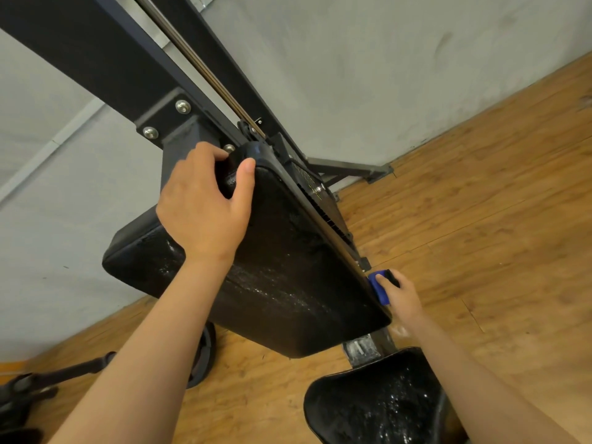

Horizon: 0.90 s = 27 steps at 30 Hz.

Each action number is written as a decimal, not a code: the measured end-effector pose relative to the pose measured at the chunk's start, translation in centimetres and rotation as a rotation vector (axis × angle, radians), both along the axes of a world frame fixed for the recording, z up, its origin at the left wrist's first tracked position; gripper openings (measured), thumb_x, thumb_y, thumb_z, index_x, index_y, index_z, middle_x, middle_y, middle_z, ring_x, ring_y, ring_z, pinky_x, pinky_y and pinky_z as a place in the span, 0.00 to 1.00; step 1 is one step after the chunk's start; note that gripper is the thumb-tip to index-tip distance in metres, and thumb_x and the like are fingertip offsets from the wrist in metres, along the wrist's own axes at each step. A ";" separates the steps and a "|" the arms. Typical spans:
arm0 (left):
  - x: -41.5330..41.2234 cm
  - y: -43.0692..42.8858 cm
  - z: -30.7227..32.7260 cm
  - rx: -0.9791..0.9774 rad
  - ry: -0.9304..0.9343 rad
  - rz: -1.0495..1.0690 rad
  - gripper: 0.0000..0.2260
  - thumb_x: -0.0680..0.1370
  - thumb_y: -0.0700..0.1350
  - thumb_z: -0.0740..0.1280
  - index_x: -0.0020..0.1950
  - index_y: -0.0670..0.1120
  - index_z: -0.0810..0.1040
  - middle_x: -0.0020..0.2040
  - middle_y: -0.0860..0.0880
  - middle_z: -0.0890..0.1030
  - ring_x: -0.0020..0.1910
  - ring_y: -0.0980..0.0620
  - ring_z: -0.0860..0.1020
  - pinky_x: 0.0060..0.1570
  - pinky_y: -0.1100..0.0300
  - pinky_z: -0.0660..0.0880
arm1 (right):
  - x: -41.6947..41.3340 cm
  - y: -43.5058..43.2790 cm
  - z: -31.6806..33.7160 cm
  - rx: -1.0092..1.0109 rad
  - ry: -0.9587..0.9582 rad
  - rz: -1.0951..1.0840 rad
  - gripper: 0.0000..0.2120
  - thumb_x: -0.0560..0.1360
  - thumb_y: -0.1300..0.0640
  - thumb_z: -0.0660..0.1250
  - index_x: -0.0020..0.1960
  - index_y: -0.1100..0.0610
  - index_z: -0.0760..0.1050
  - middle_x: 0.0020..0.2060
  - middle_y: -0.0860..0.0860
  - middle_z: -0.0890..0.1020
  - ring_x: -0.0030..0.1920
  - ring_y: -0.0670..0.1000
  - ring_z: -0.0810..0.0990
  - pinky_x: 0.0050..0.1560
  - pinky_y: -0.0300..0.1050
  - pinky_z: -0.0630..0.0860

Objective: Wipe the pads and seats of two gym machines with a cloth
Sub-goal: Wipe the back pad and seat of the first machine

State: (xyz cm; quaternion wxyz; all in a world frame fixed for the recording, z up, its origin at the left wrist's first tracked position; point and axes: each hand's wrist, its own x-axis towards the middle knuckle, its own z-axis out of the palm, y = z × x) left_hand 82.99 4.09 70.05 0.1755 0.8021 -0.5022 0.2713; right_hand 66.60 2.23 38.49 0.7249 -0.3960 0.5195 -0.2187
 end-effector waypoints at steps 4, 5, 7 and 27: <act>0.1 0.0 -0.1 -0.001 0.008 -0.003 0.29 0.78 0.68 0.45 0.50 0.48 0.76 0.42 0.51 0.78 0.41 0.52 0.75 0.38 0.61 0.62 | -1.5 -0.2 1.0 0.054 -0.221 0.056 0.15 0.79 0.66 0.57 0.61 0.54 0.76 0.55 0.53 0.78 0.55 0.51 0.77 0.56 0.45 0.72; 0.1 -0.1 -0.1 -0.002 0.009 -0.001 0.29 0.78 0.68 0.45 0.50 0.48 0.76 0.42 0.51 0.78 0.41 0.53 0.75 0.39 0.61 0.62 | -1.7 -0.2 0.6 0.051 -0.230 0.082 0.17 0.79 0.66 0.58 0.63 0.53 0.76 0.58 0.51 0.78 0.59 0.50 0.76 0.61 0.47 0.71; 0.1 -0.1 -0.1 -0.004 0.008 -0.001 0.29 0.78 0.68 0.45 0.50 0.48 0.76 0.42 0.51 0.78 0.41 0.53 0.75 0.39 0.61 0.62 | -1.9 -0.2 -0.5 0.064 -0.196 0.109 0.19 0.79 0.66 0.59 0.67 0.52 0.74 0.62 0.50 0.76 0.63 0.49 0.73 0.66 0.47 0.67; -0.1 -0.1 -0.4 -0.029 0.006 0.012 0.29 0.78 0.67 0.45 0.51 0.49 0.77 0.43 0.51 0.79 0.42 0.54 0.76 0.39 0.63 0.60 | -3.0 0.8 -4.4 0.186 -0.033 0.010 0.16 0.77 0.63 0.65 0.65 0.62 0.74 0.57 0.59 0.80 0.54 0.53 0.77 0.46 0.39 0.71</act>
